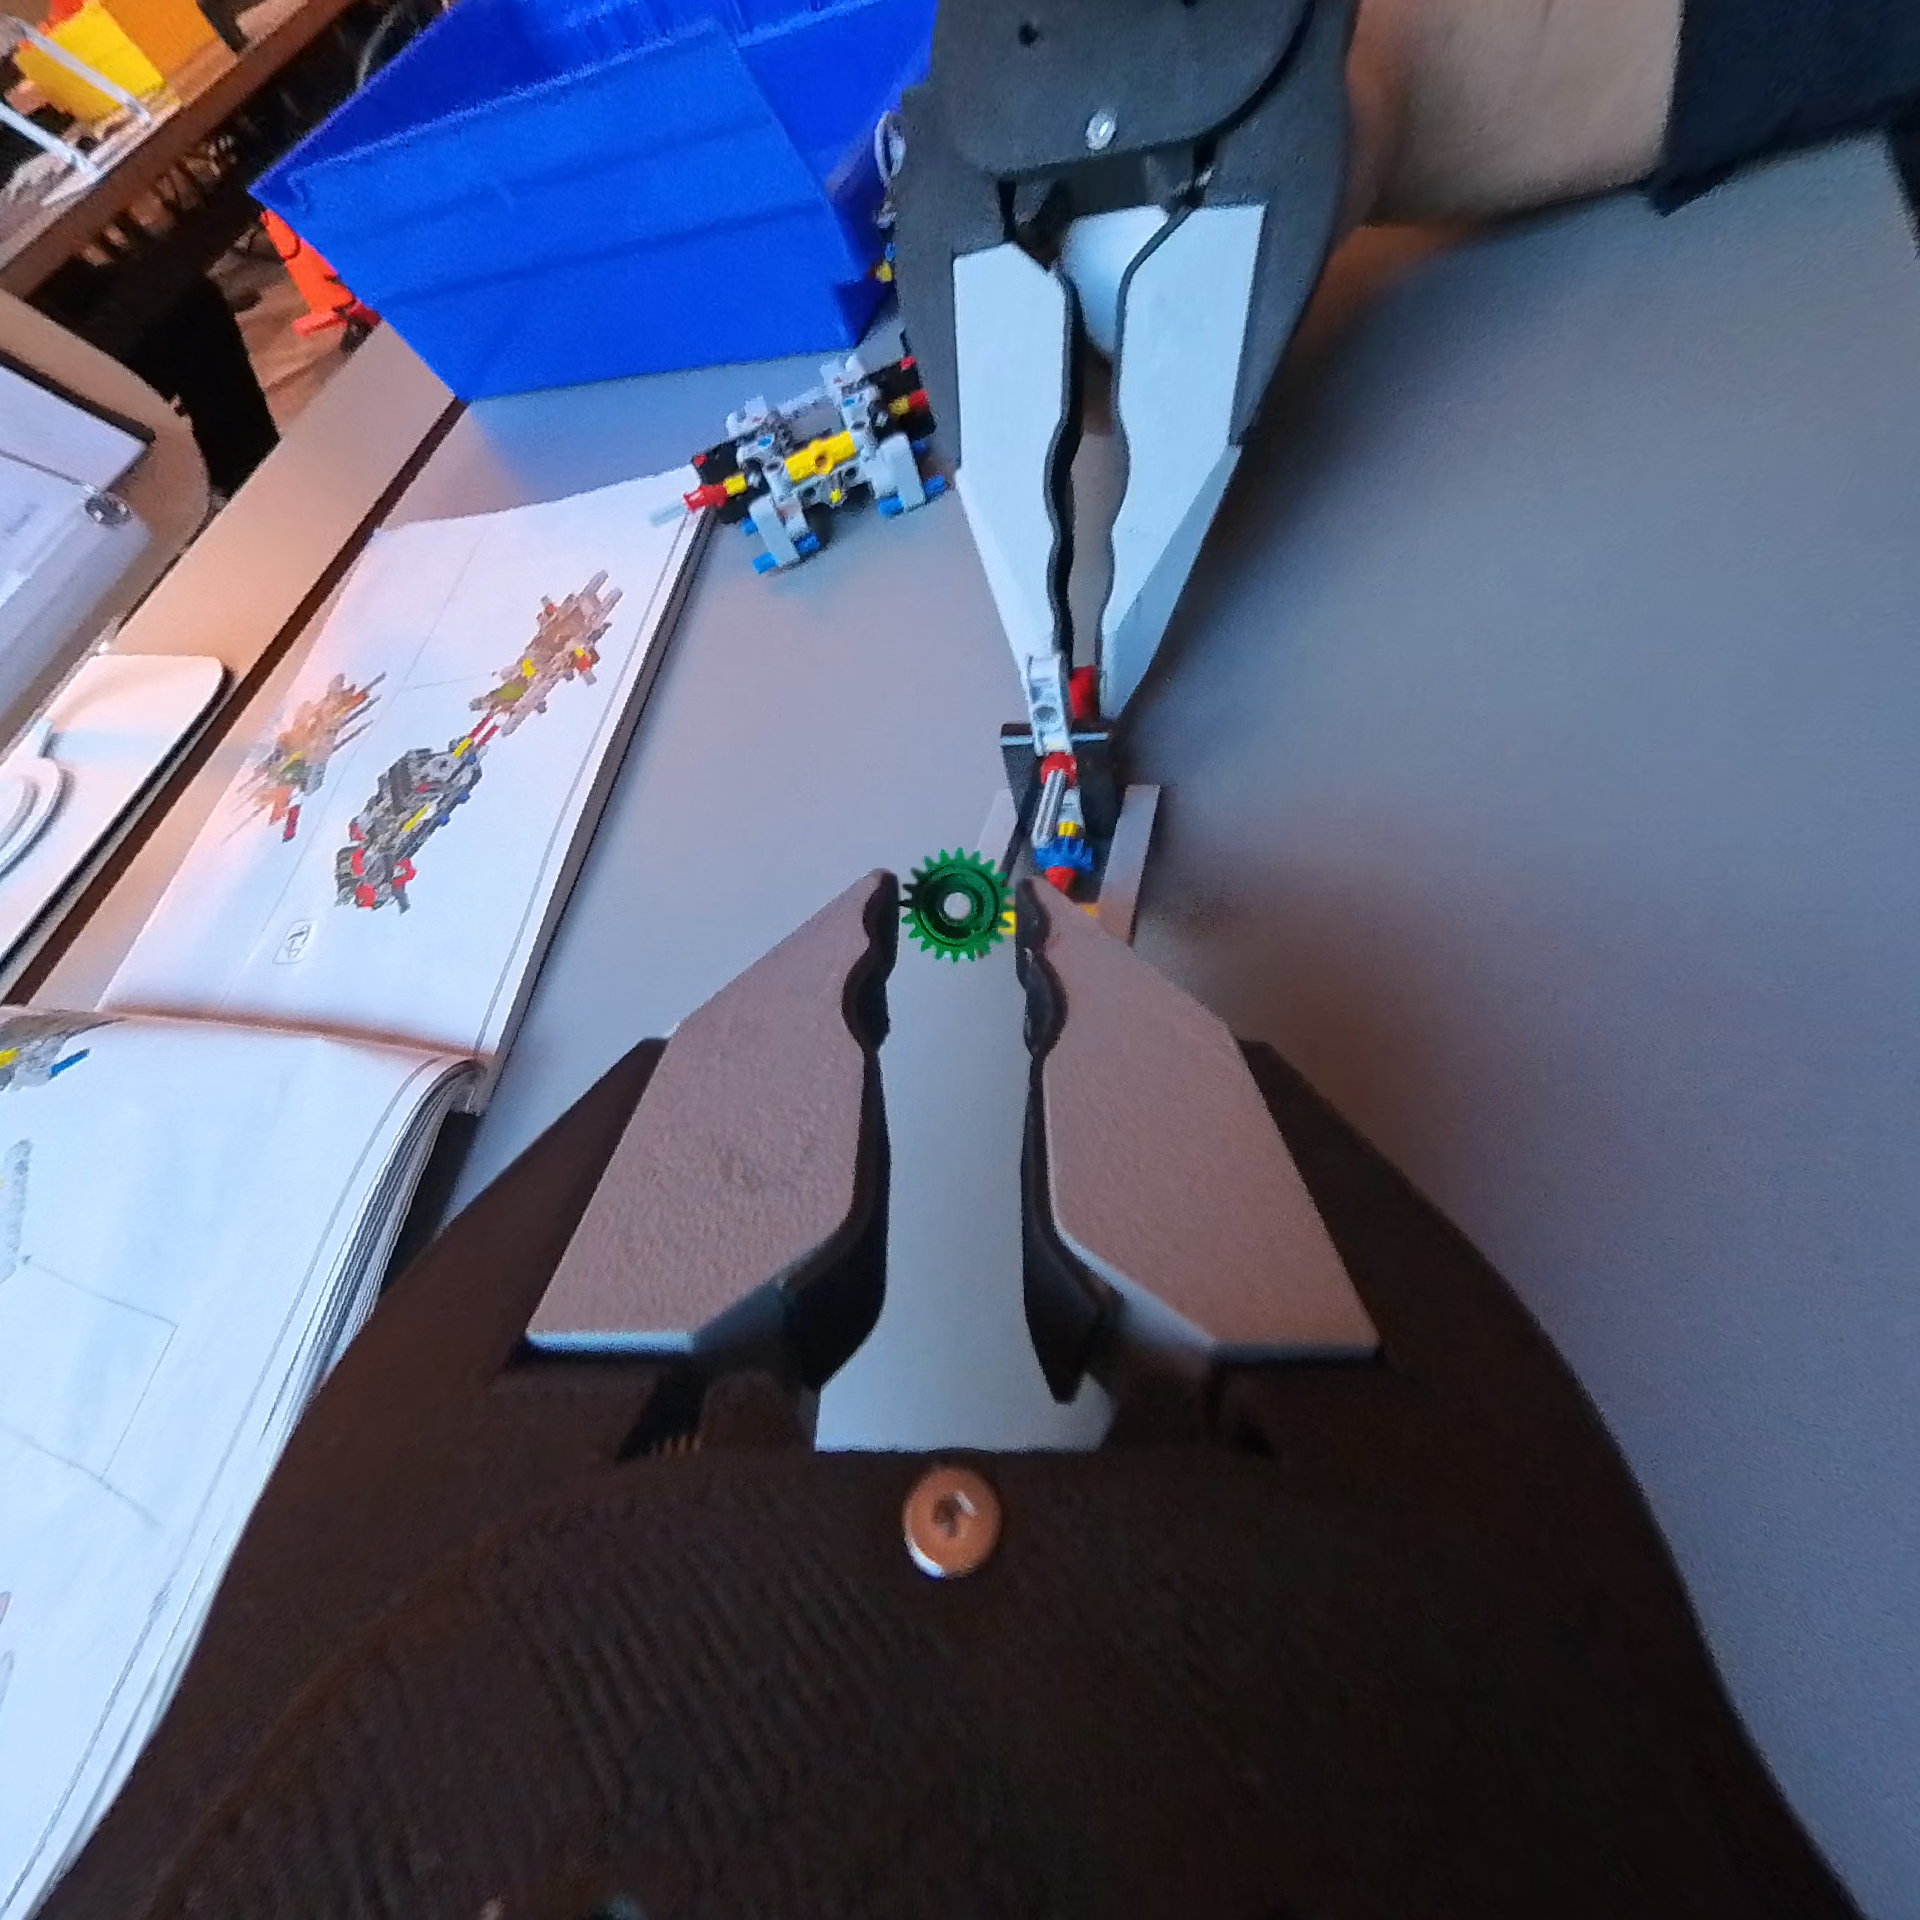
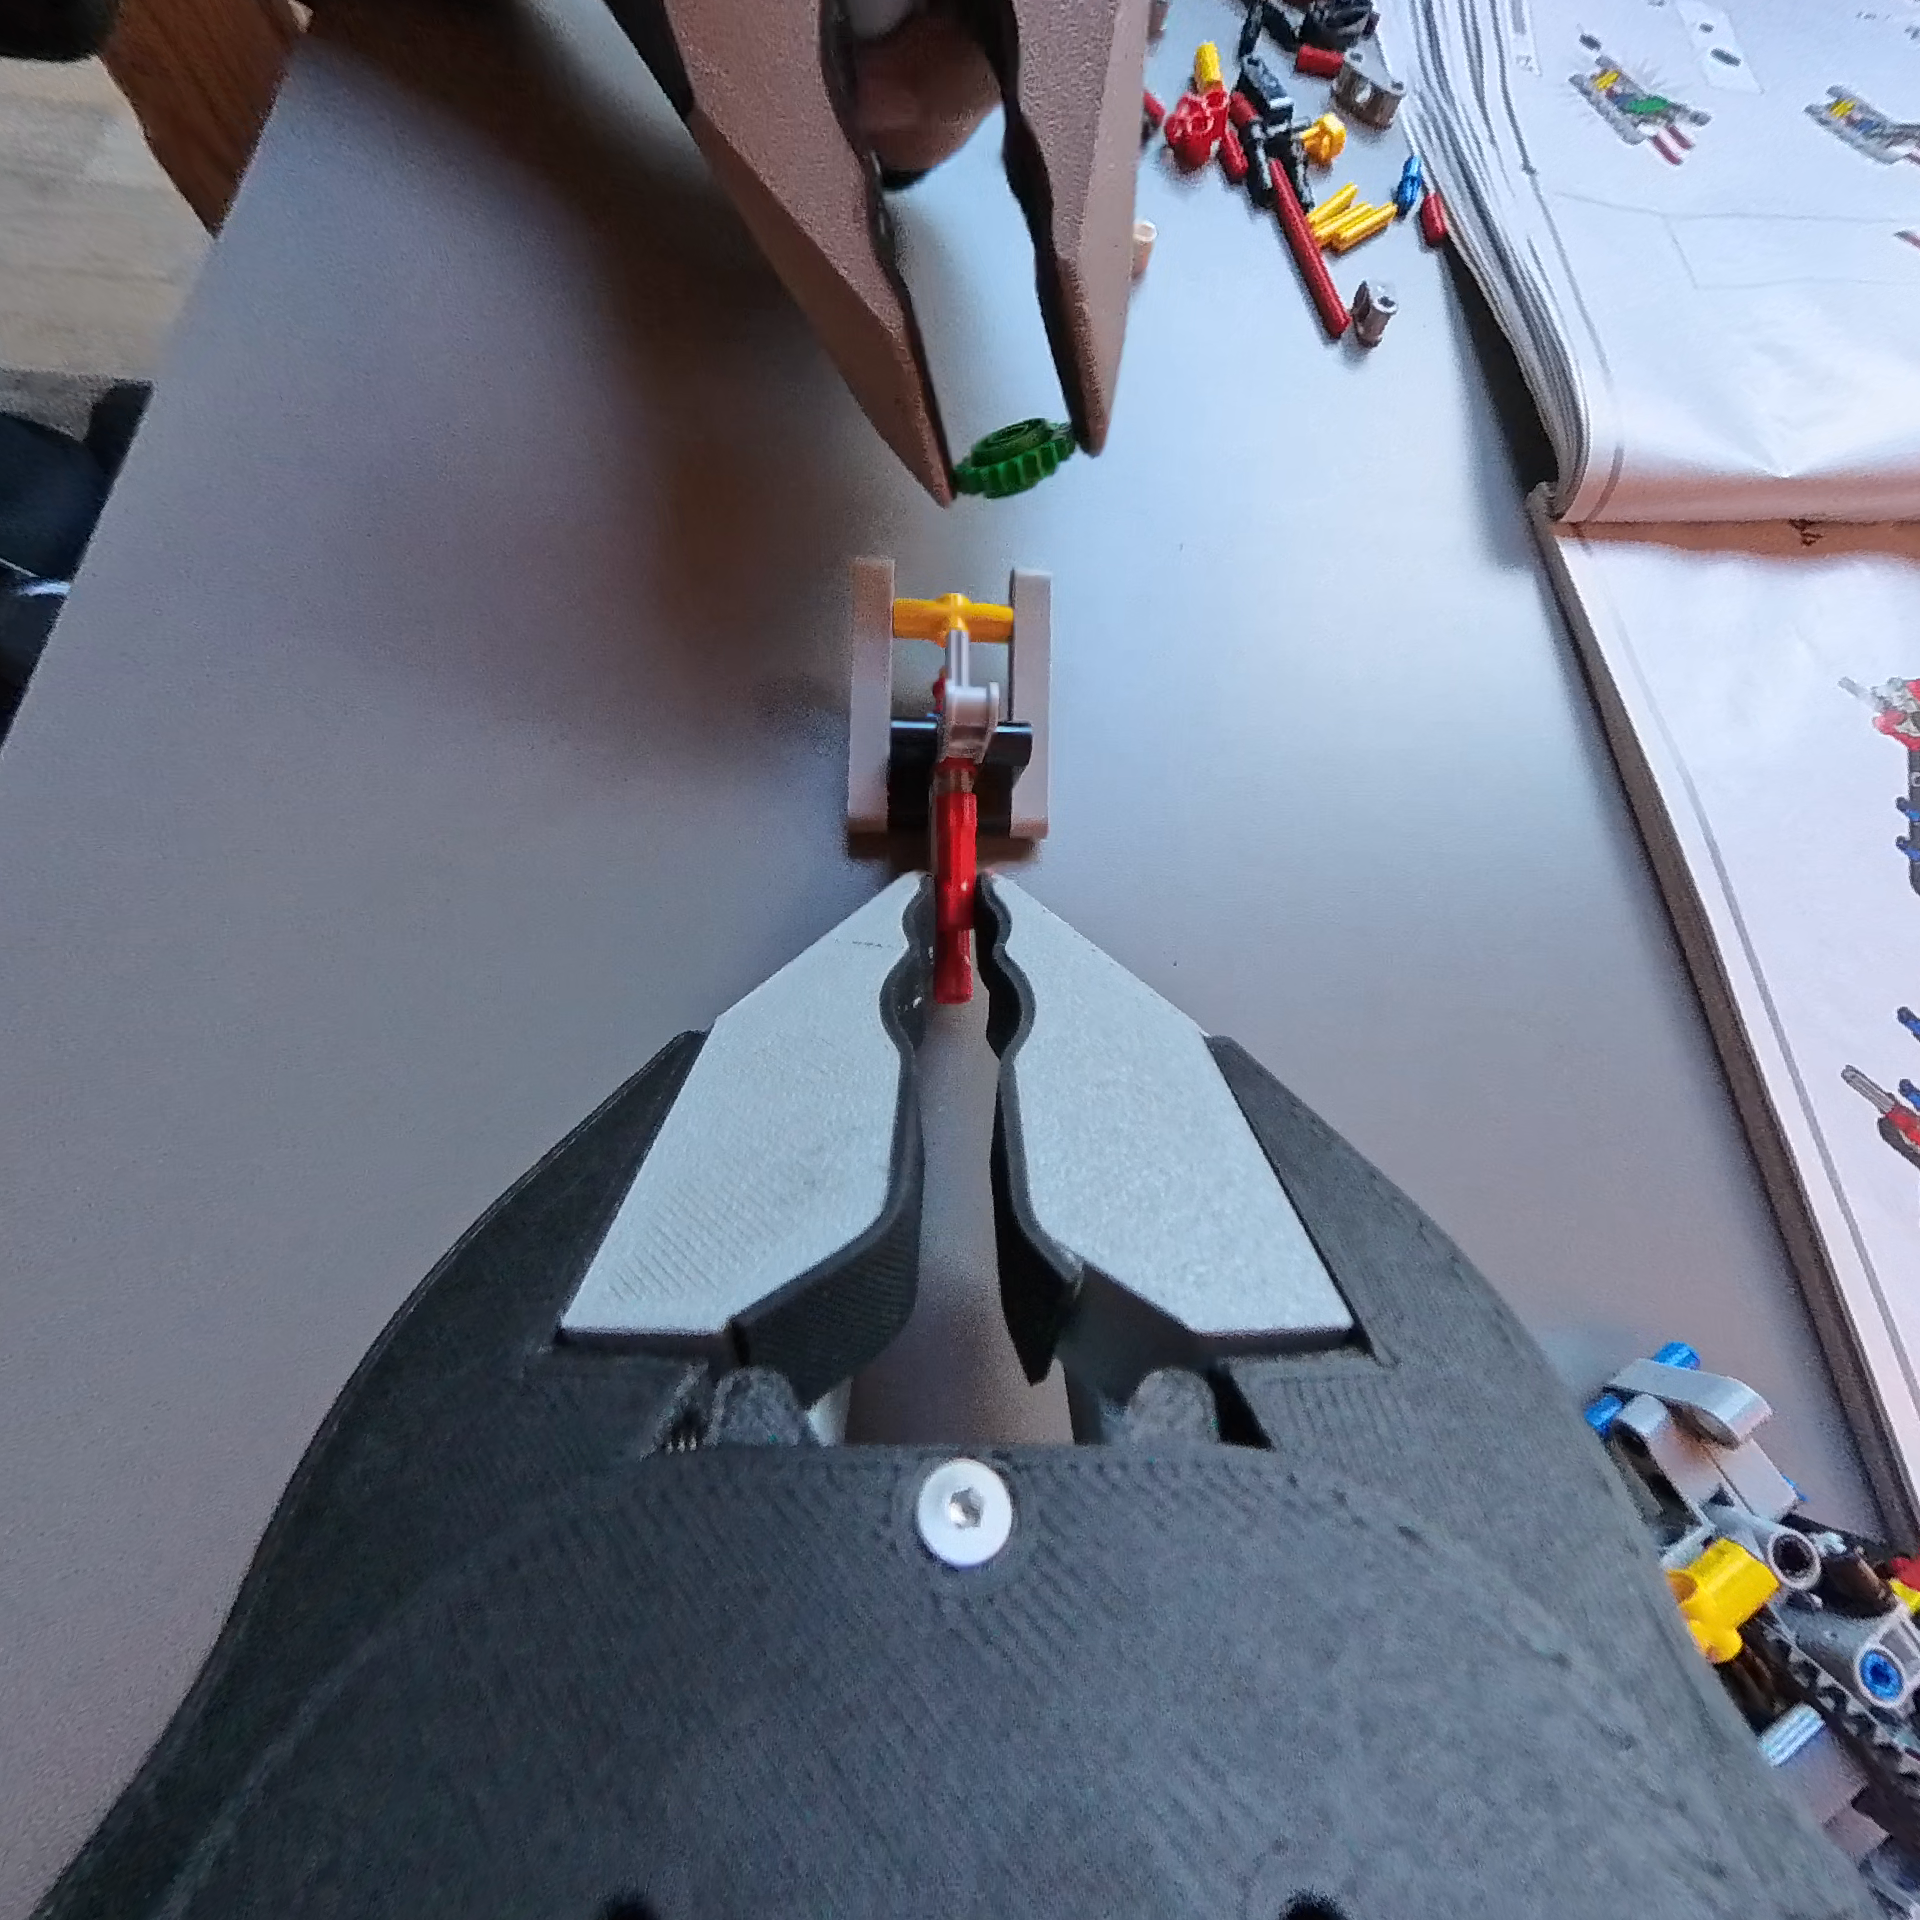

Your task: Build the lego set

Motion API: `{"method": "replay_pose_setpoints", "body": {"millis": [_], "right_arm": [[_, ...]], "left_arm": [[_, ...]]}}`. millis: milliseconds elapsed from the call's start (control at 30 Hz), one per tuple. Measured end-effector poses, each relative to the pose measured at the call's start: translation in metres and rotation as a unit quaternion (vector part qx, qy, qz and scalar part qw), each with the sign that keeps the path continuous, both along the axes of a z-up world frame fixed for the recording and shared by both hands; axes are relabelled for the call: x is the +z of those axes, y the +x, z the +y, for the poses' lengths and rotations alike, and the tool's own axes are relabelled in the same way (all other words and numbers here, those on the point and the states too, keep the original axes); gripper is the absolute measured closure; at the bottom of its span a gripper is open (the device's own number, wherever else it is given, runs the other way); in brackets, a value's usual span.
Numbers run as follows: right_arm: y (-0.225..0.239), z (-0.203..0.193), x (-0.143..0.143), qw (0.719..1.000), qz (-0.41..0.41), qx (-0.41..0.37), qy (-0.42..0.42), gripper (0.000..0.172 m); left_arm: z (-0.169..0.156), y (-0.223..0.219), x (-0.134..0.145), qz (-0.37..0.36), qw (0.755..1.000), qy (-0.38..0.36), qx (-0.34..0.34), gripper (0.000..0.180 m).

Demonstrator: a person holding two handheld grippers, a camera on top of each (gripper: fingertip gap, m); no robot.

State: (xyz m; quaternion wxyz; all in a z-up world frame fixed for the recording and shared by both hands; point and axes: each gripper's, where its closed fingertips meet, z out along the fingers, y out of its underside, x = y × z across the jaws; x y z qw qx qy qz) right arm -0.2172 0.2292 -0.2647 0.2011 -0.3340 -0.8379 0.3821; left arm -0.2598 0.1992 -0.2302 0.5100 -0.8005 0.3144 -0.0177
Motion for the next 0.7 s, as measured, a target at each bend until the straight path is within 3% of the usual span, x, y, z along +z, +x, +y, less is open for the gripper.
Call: {"method": "replay_pose_setpoints", "body": {"millis": [367, 700], "right_arm": [[0.0, -0.001, -0.006, 1.0, -0.006, 0.004, 0.022, 0.168], [0.0, -0.004, -0.005, 1.0, 0.005, 0.011, 0.029, 0.168]], "left_arm": [[-0.004, 0.021, -0.001, -0.025, 0.999, -0.011, -0.044, 0.162], [0.002, 0.027, -0.005, -0.039, 0.998, -0.028, -0.039, 0.162]]}}
